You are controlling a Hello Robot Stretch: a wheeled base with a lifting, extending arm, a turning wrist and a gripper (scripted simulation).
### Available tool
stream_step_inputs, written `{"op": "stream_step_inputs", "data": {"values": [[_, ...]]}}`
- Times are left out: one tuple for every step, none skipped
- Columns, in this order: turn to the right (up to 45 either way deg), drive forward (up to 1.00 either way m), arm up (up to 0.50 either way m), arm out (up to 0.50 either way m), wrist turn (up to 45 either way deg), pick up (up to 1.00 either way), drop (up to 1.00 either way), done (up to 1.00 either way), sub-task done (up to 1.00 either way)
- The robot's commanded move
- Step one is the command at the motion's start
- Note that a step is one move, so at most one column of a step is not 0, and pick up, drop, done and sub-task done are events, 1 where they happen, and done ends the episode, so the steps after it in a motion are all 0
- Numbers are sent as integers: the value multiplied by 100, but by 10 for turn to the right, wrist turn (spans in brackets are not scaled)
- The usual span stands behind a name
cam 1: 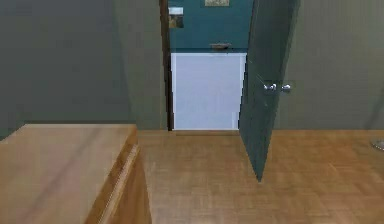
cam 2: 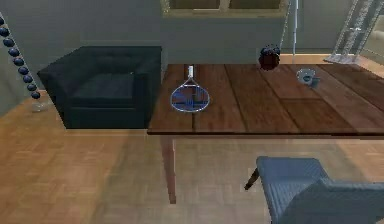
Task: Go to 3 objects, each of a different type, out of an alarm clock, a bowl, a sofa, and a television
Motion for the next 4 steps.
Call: {"op": "stream_step_inputs", "data": {"values": [[0, 100, 0, 0, 0, 0, 0, 0, 0], [0, 100, 0, 0, 0, 0, 0, 0, 0], [0, 45, 0, 0, 0, 0, 0, 0, 0], [-240, 0, 0, 0, 0, 0, 0, 0, 0]]}}
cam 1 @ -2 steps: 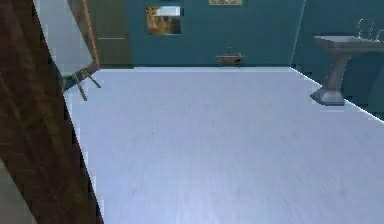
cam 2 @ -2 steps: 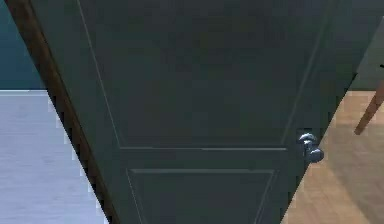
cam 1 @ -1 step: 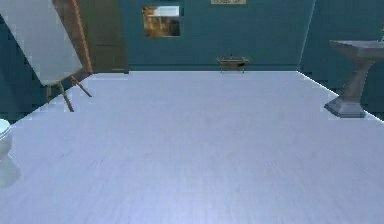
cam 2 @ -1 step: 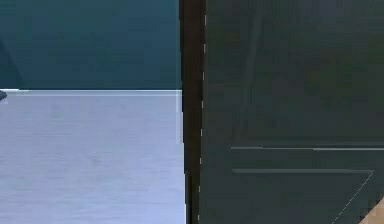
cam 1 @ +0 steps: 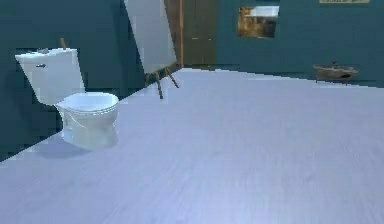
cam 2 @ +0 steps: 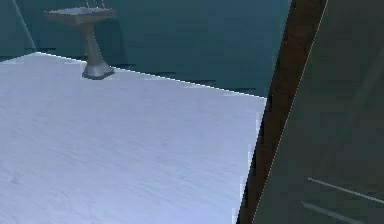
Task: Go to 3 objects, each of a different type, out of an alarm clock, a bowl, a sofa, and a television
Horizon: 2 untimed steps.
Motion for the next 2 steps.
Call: {"op": "stream_step_inputs", "data": {"values": [[0, 100, 0, 0, 0, 0, 0, 0, 0], [0, 100, 0, 0, 0, 0, 0, 0, 0]]}}
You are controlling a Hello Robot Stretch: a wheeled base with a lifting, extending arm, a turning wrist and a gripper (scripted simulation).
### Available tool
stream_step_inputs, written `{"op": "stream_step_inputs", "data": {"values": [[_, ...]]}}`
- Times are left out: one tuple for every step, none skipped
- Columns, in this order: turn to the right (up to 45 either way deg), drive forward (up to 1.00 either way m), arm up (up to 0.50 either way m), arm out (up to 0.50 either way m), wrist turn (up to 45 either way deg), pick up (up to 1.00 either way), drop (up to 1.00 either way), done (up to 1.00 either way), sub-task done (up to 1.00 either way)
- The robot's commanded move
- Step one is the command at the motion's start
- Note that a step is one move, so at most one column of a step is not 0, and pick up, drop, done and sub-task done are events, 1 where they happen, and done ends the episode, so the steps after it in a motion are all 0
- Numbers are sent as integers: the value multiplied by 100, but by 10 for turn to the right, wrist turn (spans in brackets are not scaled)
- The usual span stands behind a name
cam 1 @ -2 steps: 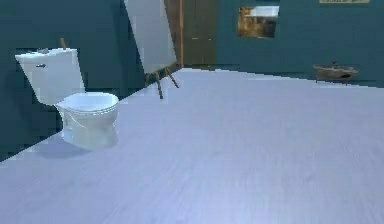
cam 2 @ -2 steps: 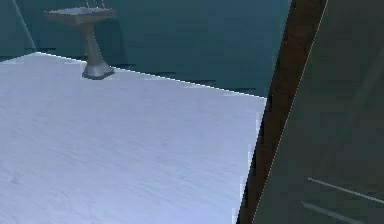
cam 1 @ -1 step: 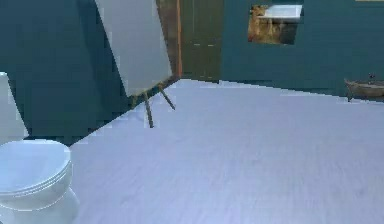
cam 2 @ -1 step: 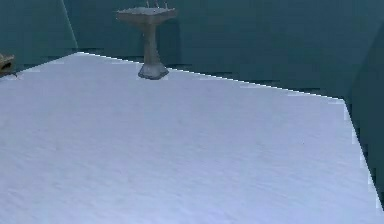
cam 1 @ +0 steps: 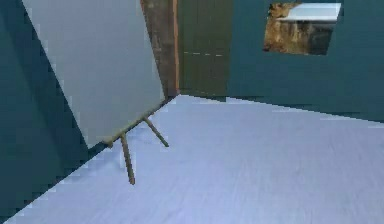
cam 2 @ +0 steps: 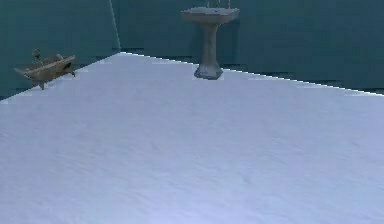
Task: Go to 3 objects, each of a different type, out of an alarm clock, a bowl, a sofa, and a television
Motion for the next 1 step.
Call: {"op": "stream_step_inputs", "data": {"values": [[0, 100, 0, 0, 0, 0, 0, 0, 0]]}}
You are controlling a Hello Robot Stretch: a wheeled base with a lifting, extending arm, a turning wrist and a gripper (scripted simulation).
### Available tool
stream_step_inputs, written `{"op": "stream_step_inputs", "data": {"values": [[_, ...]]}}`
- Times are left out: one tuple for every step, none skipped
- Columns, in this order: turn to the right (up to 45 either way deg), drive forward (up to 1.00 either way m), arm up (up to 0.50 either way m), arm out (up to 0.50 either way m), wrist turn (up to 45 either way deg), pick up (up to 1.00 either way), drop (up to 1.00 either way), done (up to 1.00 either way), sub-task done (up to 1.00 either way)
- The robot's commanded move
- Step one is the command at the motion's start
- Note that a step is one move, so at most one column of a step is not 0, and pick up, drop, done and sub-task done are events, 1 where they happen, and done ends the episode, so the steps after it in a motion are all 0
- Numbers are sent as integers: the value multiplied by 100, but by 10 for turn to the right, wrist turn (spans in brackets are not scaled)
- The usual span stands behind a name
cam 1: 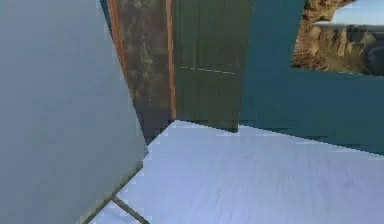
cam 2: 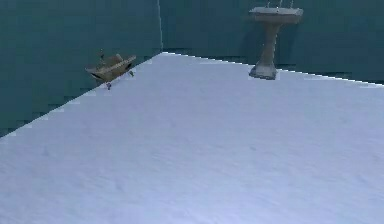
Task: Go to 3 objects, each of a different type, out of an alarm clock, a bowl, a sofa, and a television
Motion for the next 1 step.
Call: {"op": "stream_step_inputs", "data": {"values": [[0, 95, 0, 0, 0, 0, 0, 0, 0]]}}
